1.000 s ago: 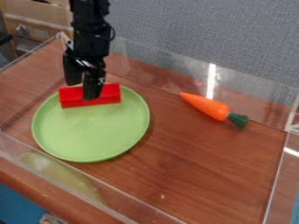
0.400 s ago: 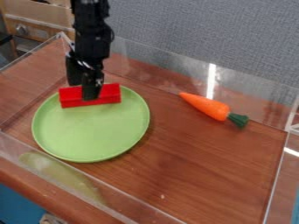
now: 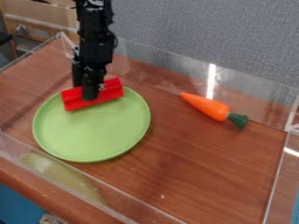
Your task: Put the red object on the right side
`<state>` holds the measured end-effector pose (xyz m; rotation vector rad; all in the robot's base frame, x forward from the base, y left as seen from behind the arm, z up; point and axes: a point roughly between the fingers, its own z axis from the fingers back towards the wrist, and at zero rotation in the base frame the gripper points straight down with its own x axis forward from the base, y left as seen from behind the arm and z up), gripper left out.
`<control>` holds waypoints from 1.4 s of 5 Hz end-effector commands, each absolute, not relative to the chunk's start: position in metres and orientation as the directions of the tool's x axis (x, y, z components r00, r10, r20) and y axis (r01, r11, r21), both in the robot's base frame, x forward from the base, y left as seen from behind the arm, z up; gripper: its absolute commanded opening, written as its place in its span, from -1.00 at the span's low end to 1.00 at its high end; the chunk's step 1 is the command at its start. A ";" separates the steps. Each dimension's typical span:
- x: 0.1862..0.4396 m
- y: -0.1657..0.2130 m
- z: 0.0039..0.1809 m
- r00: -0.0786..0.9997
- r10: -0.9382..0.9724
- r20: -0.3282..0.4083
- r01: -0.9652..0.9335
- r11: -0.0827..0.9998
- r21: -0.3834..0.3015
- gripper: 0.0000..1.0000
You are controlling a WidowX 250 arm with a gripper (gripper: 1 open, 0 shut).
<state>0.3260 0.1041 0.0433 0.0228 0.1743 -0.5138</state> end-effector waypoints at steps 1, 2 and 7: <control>0.330 0.071 0.051 0.878 -0.462 -0.126 0.466 0.885 0.008 -1.00; 0.327 0.050 0.048 0.902 -0.418 -0.108 0.422 0.906 0.019 -1.00; 0.342 0.104 0.056 0.925 -0.366 -0.100 0.368 0.930 0.008 -1.00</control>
